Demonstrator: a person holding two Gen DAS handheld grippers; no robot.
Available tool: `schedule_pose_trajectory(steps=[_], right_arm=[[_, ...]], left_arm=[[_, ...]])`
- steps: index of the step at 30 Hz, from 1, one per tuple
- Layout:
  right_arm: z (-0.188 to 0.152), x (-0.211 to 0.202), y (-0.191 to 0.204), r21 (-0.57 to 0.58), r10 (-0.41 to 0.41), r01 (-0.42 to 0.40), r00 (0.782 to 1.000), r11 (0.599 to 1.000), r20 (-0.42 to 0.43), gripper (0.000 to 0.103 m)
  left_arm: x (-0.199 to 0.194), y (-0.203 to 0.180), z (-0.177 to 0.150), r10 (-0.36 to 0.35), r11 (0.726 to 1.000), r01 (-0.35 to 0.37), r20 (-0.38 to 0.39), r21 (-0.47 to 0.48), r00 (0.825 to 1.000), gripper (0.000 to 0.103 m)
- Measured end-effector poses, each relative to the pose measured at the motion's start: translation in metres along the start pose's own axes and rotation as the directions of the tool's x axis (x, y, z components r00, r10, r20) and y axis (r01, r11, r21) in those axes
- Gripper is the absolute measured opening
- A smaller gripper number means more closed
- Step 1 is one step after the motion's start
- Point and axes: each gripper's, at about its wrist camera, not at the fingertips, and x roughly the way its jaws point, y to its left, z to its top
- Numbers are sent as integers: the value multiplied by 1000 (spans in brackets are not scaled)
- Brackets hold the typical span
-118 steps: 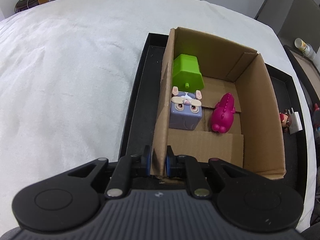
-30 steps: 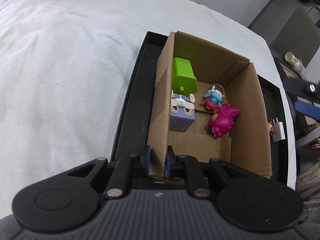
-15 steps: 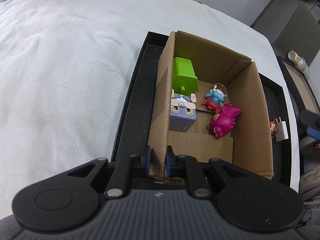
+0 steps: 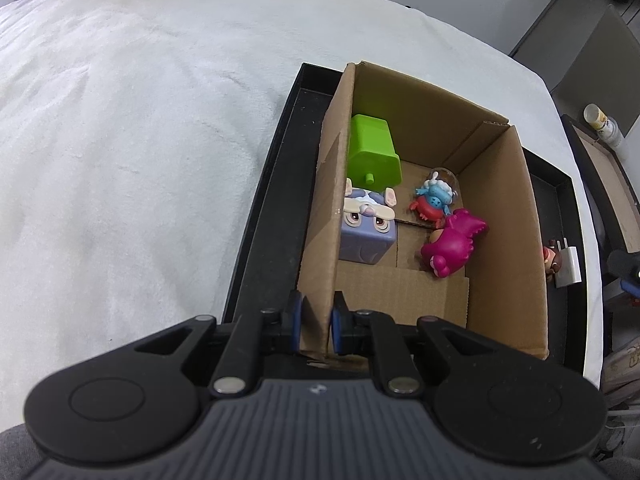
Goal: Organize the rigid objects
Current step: 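Move the right gripper down onto the white charger plug and close it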
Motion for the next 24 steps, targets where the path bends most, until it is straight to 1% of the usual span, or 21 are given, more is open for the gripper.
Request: schedule_pose_trajectory(steps=[10,14,20,23,24], right_arm=[[-12,14,-27,38,-21,22,1000,999,-18,79],[-13,18,-36,44,-31,32,999,999,-26,79],[-7,22,-51,66,-36,37,999,997,-12,78],[-5,28,-56,76,-42,43,999,996,-13,76],[-5,30,-57,77,-40,41,999,996,-16,73]], left_arm=[[1,0,0,8,1000,-8,2,0,1000,13],[1,1,0,6,1000,-6,0,-8,1000,13],[1,1,0,7,1000,-7,3,-15,1000,13],[1,1,-1,7,1000,-7,9,-19,1000,13],[1,2,-2,7,1000,-7,11,-20,1000,13]])
